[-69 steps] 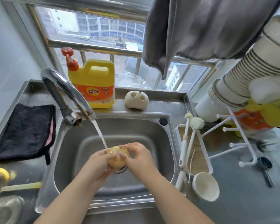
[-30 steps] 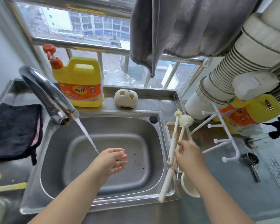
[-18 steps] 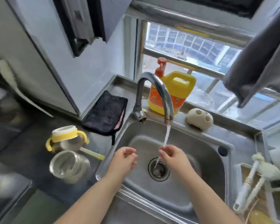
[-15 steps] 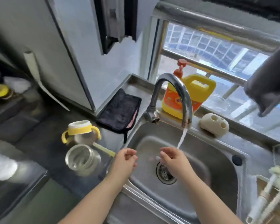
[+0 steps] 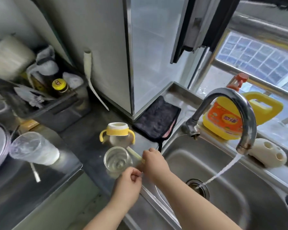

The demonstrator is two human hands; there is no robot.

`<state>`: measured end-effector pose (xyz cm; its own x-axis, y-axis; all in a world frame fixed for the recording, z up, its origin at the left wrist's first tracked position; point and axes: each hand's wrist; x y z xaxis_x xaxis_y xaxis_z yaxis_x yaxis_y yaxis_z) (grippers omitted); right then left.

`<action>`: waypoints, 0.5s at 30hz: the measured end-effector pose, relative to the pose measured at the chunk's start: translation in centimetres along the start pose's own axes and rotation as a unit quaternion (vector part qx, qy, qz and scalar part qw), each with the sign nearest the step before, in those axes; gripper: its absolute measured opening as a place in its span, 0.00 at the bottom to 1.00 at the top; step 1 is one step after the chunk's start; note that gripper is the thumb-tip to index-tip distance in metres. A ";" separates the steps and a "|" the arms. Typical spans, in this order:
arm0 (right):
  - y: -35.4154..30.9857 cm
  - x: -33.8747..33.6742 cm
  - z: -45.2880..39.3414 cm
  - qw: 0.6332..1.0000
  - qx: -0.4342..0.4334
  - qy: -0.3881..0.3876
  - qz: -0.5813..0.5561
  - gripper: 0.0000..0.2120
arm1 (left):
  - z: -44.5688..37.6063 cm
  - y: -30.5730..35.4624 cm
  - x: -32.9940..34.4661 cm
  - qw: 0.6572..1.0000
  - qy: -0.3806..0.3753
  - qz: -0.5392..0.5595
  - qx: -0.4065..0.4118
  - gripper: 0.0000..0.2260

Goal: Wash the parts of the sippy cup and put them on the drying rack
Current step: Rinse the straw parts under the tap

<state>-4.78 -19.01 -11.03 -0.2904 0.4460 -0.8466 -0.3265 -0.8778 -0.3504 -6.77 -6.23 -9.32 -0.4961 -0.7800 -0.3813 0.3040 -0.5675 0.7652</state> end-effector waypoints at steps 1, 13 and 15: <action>0.0 0.2 -0.2 1.000 0.002 0.000 0.011 0.10 | 0.1 -0.1 -0.2 1.000 0.005 -0.004 0.002 0.09; 9.4 -4.6 8.3 0.920 0.145 0.211 -0.296 0.03 | -1.3 7.2 4.7 0.939 -0.043 -0.170 0.297 0.11; 11.4 -5.5 10.0 0.896 0.171 0.225 -0.342 0.04 | -2.0 8.6 6.9 0.913 -0.072 -0.204 0.347 0.13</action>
<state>-15.88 -29.73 -6.35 0.4492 0.6763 -0.5838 -0.5689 -0.2873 -0.7706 -5.97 -17.02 -6.43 -0.5702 -0.4698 -0.6740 -0.4930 -0.4606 0.7381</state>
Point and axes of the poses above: each hand's wrist, its own z-axis away from the middle knuckle, its own x-axis out of the palm, y = z × x, and after that the axes turned 3 degrees about -y, right-handed
